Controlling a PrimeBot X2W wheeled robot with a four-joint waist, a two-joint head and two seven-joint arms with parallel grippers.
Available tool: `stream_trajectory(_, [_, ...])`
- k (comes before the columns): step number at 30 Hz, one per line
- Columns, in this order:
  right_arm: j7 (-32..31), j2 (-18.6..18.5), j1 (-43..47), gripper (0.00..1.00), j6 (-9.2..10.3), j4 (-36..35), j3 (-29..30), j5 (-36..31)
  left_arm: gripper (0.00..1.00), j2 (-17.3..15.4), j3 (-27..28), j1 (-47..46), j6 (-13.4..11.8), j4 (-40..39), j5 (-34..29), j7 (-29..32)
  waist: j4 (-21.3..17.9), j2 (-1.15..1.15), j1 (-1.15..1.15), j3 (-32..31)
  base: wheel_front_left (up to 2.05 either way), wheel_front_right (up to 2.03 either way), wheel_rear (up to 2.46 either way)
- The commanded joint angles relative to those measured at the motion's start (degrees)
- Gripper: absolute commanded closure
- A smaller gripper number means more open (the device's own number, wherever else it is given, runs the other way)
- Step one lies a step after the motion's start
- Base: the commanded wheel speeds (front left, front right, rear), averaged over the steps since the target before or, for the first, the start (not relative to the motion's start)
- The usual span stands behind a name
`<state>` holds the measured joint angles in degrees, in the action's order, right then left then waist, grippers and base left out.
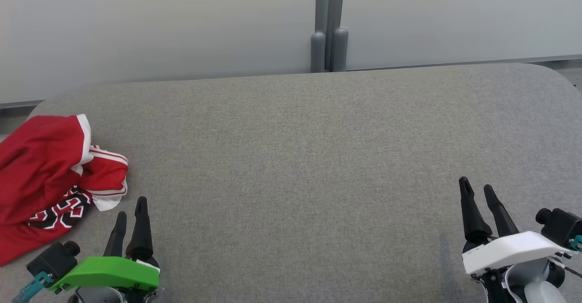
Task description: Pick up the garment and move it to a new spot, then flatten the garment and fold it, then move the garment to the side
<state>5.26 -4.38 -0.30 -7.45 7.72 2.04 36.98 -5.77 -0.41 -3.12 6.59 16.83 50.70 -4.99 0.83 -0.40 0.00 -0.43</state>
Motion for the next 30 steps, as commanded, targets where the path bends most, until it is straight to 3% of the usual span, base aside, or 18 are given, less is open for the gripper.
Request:
stream_trajectory(1, [0.68,-0.63,-0.23,0.00,-0.03,-0.44,-0.21,-2.07,0.00,-0.45,0.03,-0.30,0.31,-0.40,-1.84,-0.56,0.04,0.17,0.00,-0.03,0.00,0.00,0.00])
stream_trajectory(30, [5.14,-1.47,1.80,0.00,-0.04,2.27,0.92,-18.62,0.00,-2.63,-2.55,0.25,0.89,1.51,-20.11,-5.19,0.69,0.26,0.00,-0.44,0.00,0.00,0.00])
